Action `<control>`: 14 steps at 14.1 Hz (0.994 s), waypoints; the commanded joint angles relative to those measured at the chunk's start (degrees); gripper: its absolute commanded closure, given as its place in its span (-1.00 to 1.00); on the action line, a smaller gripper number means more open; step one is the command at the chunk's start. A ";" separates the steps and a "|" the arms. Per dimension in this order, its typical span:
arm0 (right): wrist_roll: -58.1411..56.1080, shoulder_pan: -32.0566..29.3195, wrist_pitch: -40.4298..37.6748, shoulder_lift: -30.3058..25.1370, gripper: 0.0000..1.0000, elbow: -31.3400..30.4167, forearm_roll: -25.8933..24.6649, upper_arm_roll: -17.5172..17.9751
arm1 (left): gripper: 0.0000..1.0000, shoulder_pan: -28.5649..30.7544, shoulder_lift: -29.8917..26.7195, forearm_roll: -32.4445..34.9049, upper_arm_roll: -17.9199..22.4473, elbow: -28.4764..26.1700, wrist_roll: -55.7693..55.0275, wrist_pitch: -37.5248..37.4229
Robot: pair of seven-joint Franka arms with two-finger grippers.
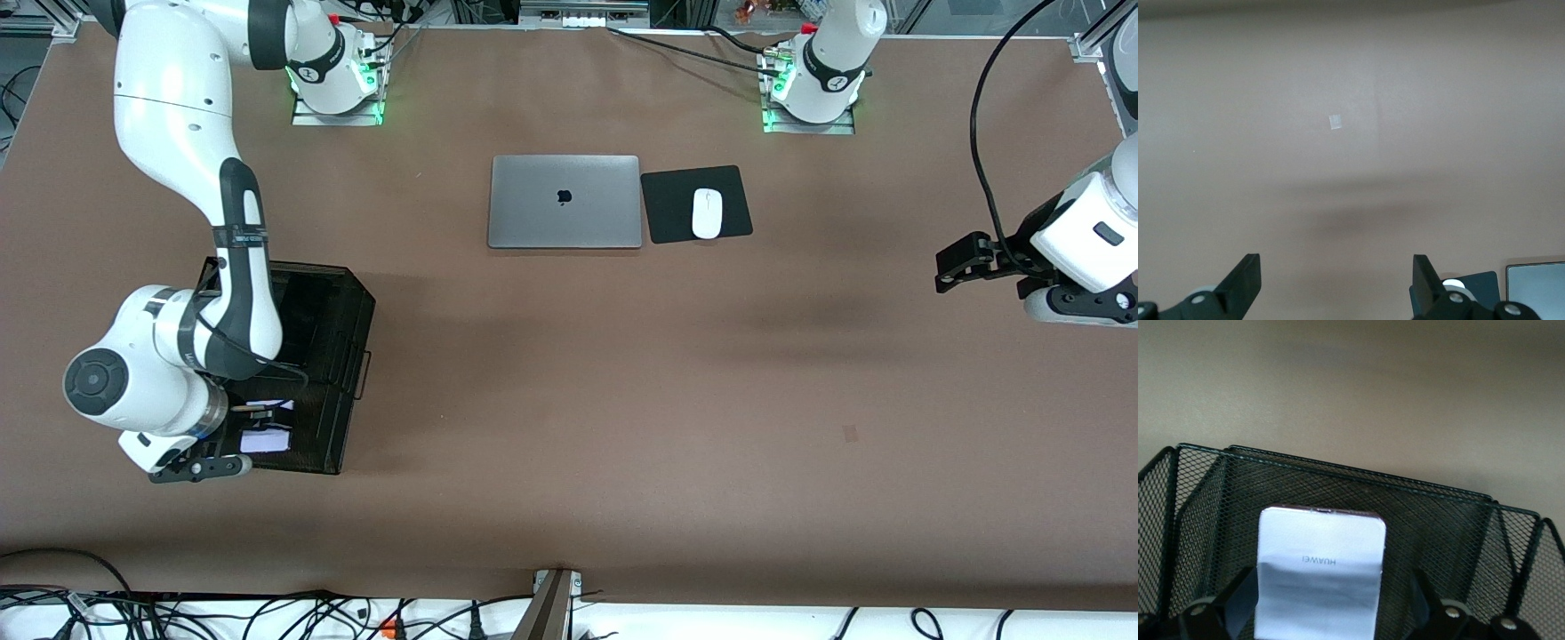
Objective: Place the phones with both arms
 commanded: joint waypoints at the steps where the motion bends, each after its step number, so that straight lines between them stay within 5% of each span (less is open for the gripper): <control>1: -1.58 -0.62 -6.05 -4.08 -1.00 -0.09 0.77 -1.13 | -1.00 0.53 -0.15 1.03 -0.67 1.05 0.06 -1.63; 5: -0.71 1.48 -18.70 -13.82 -1.00 -0.17 -4.74 -3.34 | -1.00 -0.43 -2.78 1.21 -0.85 -1.39 0.33 -1.81; 7: 1.57 2.45 -23.45 -19.18 -1.00 -2.27 -8.36 -3.52 | -1.00 0.27 -10.40 0.77 -0.06 -13.13 0.50 6.05; 11: 2.37 5.70 -22.07 -31.40 -1.00 -14.03 -13.81 -3.61 | -1.00 0.54 -16.67 1.03 0.29 -21.60 6.12 8.65; 14: 7.54 5.45 -21.98 -39.40 -1.00 -20.20 -19.08 -1.25 | -1.00 0.63 -16.77 0.85 1.00 -21.63 6.22 8.39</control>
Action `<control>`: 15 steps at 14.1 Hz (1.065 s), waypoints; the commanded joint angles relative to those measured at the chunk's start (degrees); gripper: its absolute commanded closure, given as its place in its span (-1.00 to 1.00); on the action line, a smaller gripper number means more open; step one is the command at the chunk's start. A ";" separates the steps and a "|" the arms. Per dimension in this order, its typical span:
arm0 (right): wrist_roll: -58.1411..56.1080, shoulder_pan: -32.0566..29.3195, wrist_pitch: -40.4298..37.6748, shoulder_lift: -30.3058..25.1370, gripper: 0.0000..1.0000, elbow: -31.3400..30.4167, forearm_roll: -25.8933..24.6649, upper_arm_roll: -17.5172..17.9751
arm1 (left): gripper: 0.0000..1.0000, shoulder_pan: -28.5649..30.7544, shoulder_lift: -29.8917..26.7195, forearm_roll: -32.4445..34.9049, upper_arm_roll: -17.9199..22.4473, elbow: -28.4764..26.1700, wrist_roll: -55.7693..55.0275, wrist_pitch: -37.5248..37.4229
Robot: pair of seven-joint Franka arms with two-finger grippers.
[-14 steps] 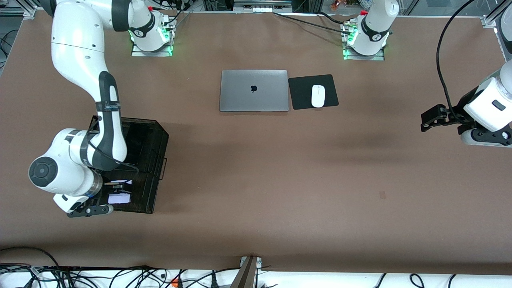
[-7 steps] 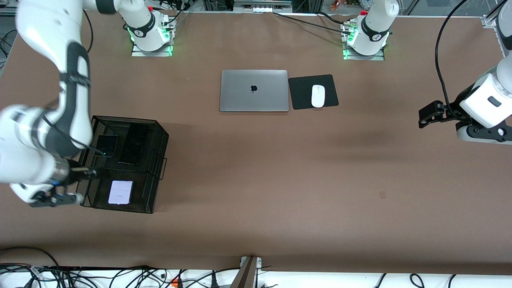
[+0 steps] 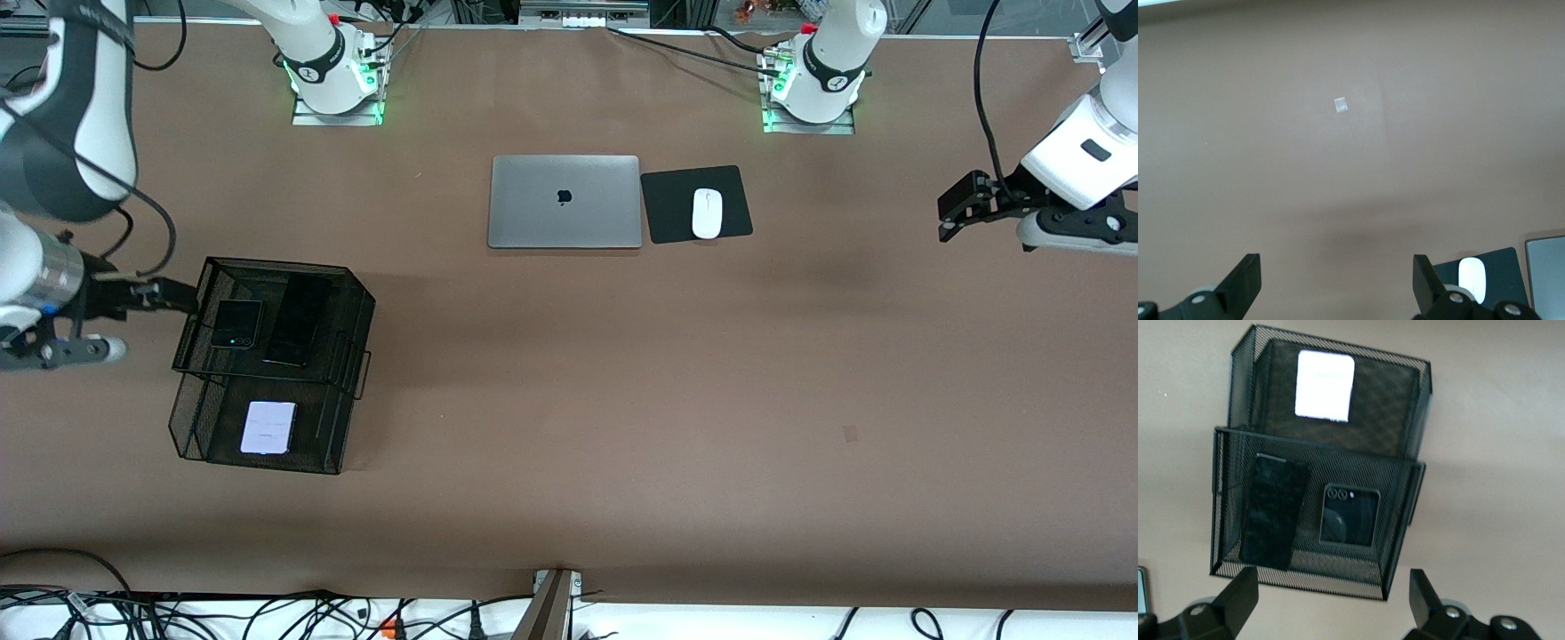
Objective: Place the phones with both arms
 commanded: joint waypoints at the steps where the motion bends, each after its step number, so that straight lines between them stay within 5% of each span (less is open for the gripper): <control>1: 4.96 -0.39 1.74 -9.62 -1.00 -8.32 -5.04 4.03 | -1.00 0.35 -1.63 0.82 -0.02 -2.43 1.46 1.54; 9: 9.02 -24.55 -2.22 -14.91 -1.00 -8.06 -9.36 29.07 | -1.00 0.26 -1.54 0.82 -0.72 -2.08 -3.81 0.13; 15: 13.41 -26.51 -3.62 -16.24 -1.00 -8.06 -8.92 30.51 | -1.00 0.26 -1.72 0.91 -0.89 -1.64 -3.72 -2.33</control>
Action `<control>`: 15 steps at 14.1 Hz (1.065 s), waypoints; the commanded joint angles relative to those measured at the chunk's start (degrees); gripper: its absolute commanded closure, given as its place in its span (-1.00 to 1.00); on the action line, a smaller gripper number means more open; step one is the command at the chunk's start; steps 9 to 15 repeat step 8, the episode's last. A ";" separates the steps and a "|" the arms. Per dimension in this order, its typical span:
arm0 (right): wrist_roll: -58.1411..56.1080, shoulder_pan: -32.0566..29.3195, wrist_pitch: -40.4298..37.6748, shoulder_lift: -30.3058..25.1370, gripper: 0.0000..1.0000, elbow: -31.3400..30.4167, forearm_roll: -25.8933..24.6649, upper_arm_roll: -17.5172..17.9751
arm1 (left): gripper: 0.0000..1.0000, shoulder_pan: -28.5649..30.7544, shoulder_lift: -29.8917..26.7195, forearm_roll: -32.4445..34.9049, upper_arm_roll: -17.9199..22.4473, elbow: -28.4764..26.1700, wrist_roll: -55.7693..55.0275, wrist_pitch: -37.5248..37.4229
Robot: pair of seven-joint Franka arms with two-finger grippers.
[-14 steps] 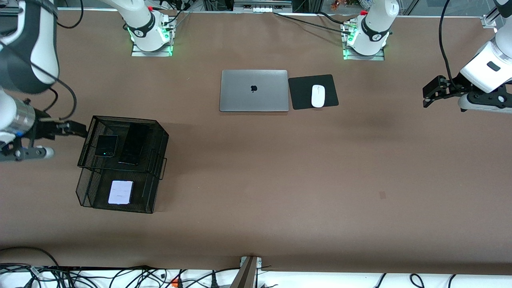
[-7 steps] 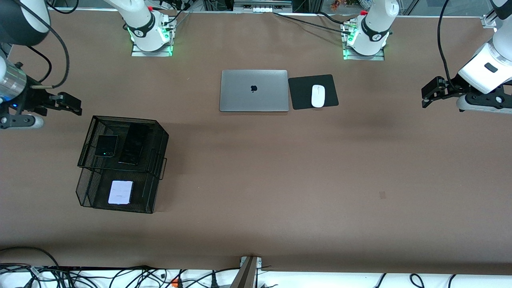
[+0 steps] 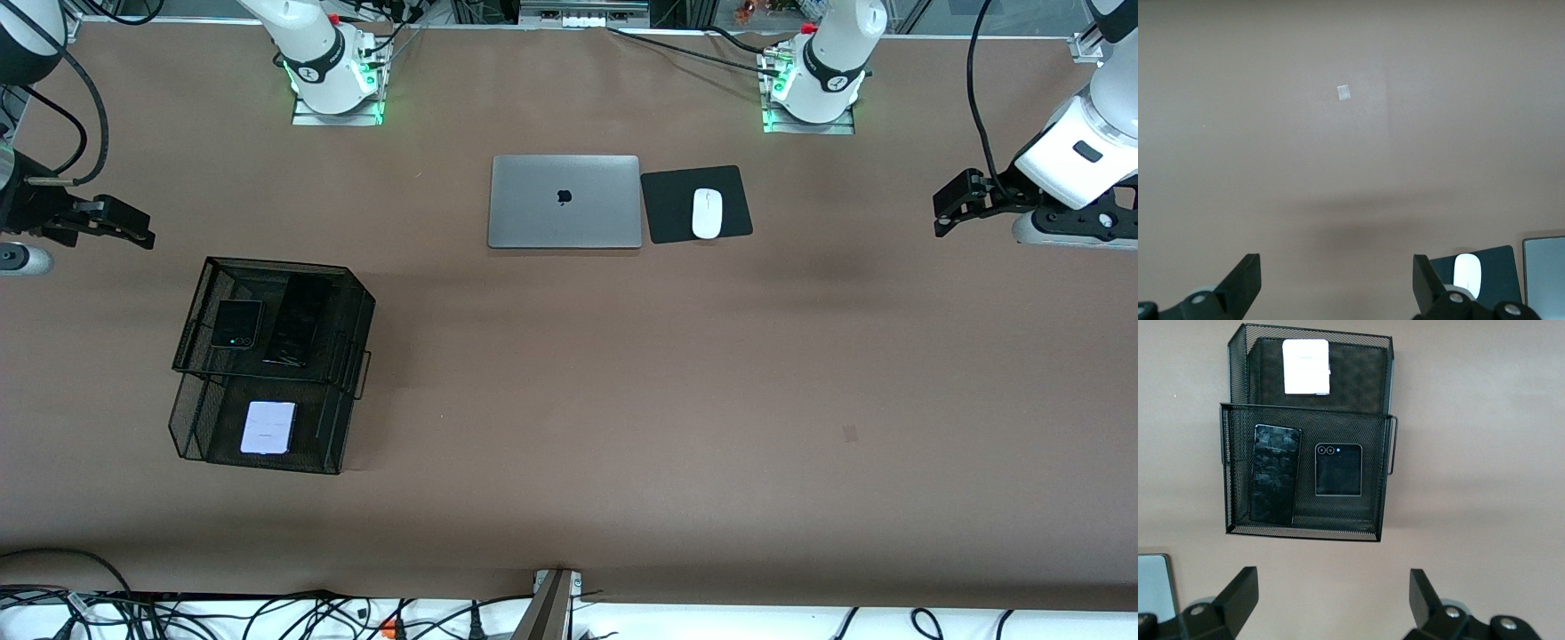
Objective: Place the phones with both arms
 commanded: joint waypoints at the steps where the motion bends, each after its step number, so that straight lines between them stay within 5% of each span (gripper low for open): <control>1: 2.23 -1.17 -1.21 -1.57 -1.00 -0.93 -0.31 1.42 | -1.00 0.23 -1.22 0.91 -0.53 -0.44 -0.71 -1.26; 15: 2.49 -1.17 -1.21 -1.57 -1.00 -0.76 0.04 1.07 | -1.00 0.23 -1.22 0.82 -0.35 -0.43 -0.79 -1.26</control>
